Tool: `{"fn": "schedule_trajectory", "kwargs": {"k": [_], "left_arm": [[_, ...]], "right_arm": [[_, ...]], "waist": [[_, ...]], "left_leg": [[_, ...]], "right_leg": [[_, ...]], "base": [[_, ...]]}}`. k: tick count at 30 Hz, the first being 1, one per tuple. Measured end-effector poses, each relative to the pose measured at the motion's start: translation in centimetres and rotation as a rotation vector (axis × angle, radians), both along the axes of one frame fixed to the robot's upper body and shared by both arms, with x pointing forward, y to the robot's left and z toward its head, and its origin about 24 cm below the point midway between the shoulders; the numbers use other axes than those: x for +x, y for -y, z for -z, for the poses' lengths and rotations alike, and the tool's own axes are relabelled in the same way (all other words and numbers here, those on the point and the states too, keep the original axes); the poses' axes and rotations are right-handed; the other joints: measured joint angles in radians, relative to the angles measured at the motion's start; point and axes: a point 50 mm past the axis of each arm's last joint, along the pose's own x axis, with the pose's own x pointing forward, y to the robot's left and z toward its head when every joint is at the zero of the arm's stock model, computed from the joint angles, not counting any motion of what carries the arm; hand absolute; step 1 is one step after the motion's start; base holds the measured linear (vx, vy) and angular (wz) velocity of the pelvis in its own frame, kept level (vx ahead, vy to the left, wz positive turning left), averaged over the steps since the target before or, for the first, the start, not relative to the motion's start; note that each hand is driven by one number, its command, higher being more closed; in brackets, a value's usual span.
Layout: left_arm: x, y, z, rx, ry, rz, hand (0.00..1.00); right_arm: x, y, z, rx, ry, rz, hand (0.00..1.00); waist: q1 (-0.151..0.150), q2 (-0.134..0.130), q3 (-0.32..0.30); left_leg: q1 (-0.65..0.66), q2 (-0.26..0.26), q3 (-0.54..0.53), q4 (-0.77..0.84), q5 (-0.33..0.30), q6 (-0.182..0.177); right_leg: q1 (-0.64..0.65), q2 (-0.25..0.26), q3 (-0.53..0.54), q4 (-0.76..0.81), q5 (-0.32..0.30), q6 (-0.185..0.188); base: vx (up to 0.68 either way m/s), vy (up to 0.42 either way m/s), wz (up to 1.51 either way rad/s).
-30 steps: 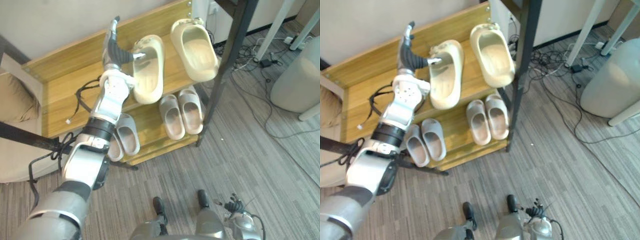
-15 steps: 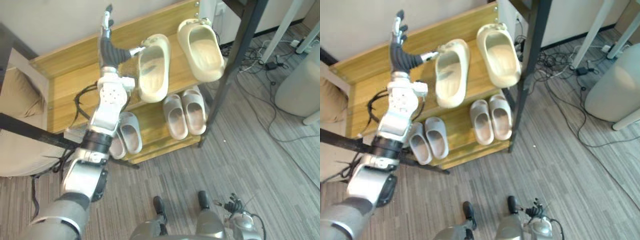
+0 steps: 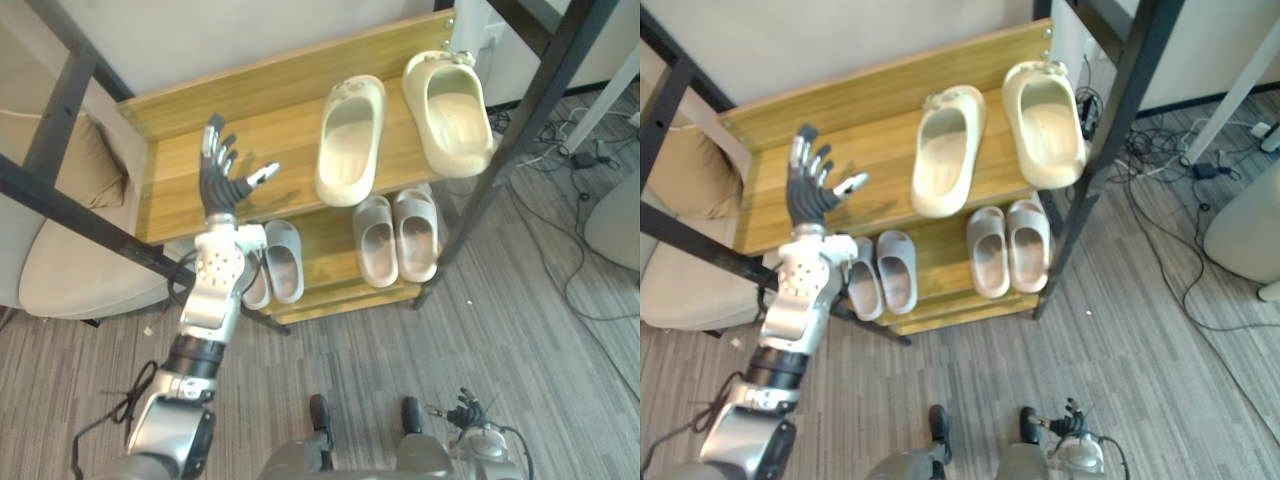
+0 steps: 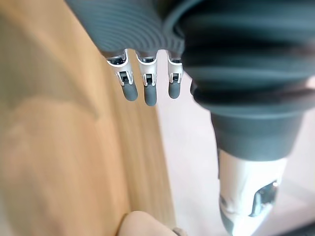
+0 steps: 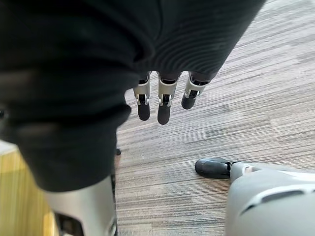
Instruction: Organize the slippers on the shoe rack
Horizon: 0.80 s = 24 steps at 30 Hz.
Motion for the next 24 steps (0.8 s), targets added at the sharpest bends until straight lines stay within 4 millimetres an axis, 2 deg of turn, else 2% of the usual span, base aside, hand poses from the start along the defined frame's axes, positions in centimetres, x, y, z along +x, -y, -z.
{"fn": "schedule_trajectory", "kwargs": {"k": [2, 12, 18, 24], "left_arm": [[-0.2, 0.8, 0.7, -0.022, -0.023, 0.040, 0.00], [-1.2, 2.7, 1.5, -0.097, -0.030, 0.165, 0.00], [-1.5, 4.3, 1.7, -0.099, -0.035, 0.230, 0.00], [-1.8, 7.2, 1.4, -0.094, -0.030, 0.339, 0.00]], "right_arm": [[0.1, -0.4, 0.1, 0.010, -0.003, -0.006, 0.00], [-0.1, -2.3, 0.7, 0.050, -0.030, -0.031, 0.00], [-0.1, -2.4, 0.8, 0.052, -0.041, -0.031, 0.00], [0.0, -2.4, 0.9, 0.051, -0.051, -0.032, 0.00]], "waist": [[0.016, -0.001, -0.001], [0.023, -0.033, -0.021], [0.022, -0.038, -0.023], [0.018, -0.040, -0.023]], "left_leg": [[0.000, 0.001, -0.005, 0.000, 0.000, 0.000], [0.005, 0.000, -0.018, 0.000, 0.000, 0.000], [0.009, 0.001, -0.018, 0.000, 0.000, 0.000], [0.010, 0.001, -0.017, 0.000, -0.001, 0.000]], "right_leg": [[0.002, 0.000, -0.003, 0.000, 0.000, 0.000], [0.017, -0.003, -0.022, -0.001, -0.005, 0.006], [0.017, -0.003, -0.022, -0.004, -0.006, 0.007], [0.015, -0.003, -0.021, -0.006, -0.007, 0.009]], "base": [[0.00, -0.002, 0.02], [0.00, 0.001, 0.06], [0.00, 0.000, 0.00], [0.00, 0.000, 0.00]]}}
